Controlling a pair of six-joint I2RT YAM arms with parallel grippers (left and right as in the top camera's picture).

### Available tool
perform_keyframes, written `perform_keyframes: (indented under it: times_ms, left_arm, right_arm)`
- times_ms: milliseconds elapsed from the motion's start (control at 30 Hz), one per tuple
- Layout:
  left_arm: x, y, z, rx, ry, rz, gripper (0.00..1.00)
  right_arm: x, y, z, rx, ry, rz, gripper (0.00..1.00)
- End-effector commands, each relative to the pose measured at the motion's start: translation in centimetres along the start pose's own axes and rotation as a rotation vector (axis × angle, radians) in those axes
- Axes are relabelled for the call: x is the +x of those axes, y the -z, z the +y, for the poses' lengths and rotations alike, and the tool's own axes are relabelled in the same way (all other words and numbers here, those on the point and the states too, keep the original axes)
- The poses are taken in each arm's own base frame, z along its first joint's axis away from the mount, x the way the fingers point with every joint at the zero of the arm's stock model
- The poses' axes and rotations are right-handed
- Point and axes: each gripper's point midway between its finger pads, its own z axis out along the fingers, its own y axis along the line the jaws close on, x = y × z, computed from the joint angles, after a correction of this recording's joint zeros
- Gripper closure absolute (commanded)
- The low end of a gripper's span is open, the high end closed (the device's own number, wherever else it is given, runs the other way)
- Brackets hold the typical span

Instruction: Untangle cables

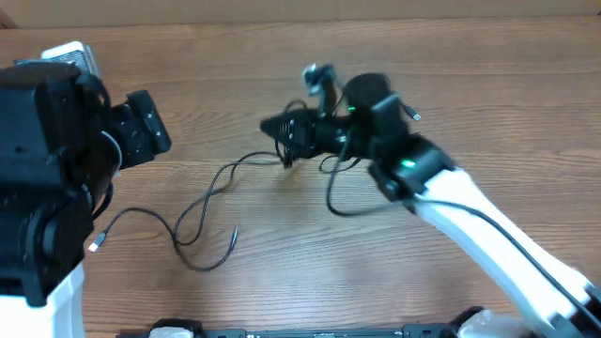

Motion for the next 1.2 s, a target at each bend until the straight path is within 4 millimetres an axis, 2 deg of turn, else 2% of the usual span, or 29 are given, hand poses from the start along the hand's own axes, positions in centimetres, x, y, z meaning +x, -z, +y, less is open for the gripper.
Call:
perform_keyframes:
  times_ms: [0,33,67,100,167,233,300,400,500,600,800,1000,1167]
  left_arm:
    - [0.3,-1.1,0.1,-0.02,-0.012,0.04,0.15]
    - [0.6,-1.4,-0.4,0.006,-0.022,0.062,0.15]
    - [1.1,-1.8,-1.9,0.086,-0.072,0.101,0.14]
    - [1.4,-1.9,-3.0,0.149,-0.112,0.12,0.14]
    - [2.4,-1.7,-6.7,0.37,-0.239,0.169,0.14]
    - [3.7,-0.5,-10.4,0.631,-0.362,0.206,0.13]
    - [4.7,1.6,-13.5,0.9,-0.441,0.221,0.12]
    - [5.0,4.8,-16.4,1.229,-0.486,0.202,0.12]
    - [4.7,6.4,-17.7,1.416,-0.487,0.174,0.13]
    - [4.8,5.3,-18.3,1.448,-0.491,0.193,0.15]
    - [6.2,1.8,-19.7,1.416,-0.499,0.298,0.16]
    - [7.4,0.5,-21.3,1.465,-0.554,0.318,0.16]
    - [8.0,0.4,-23.2,1.512,-0.613,0.295,0.16]
  right_arm:
    - [-4.0,6.3,9.4,-0.152,0.275,-0.141,0.96]
    - [-4.7,7.7,10.4,-0.145,0.317,-0.178,0.96]
    - [-5.4,9.1,11.0,-0.119,0.354,-0.216,0.96]
    - [-5.8,9.9,11.0,-0.093,0.363,-0.238,0.96]
    - [-6.4,11.6,10.3,-0.02,0.372,-0.277,0.96]
    - [-6.5,12.7,9.3,0.035,0.364,-0.287,0.96]
    - [-6.7,13.8,8.0,0.082,0.336,-0.29,0.96]
    - [-6.7,15.0,6.5,0.137,0.297,-0.287,0.96]
    - [-6.3,15.3,6.8,0.112,0.326,-0.266,0.96]
    - [-6.1,15.6,7.8,0.085,0.35,-0.261,0.96]
    - [-6.0,17.4,11.4,0.007,0.418,-0.284,0.96]
    - [-5.9,19.7,15.8,-0.08,0.493,-0.314,0.96]
    - [-5.3,20.2,17.5,-0.144,0.499,-0.29,0.96]
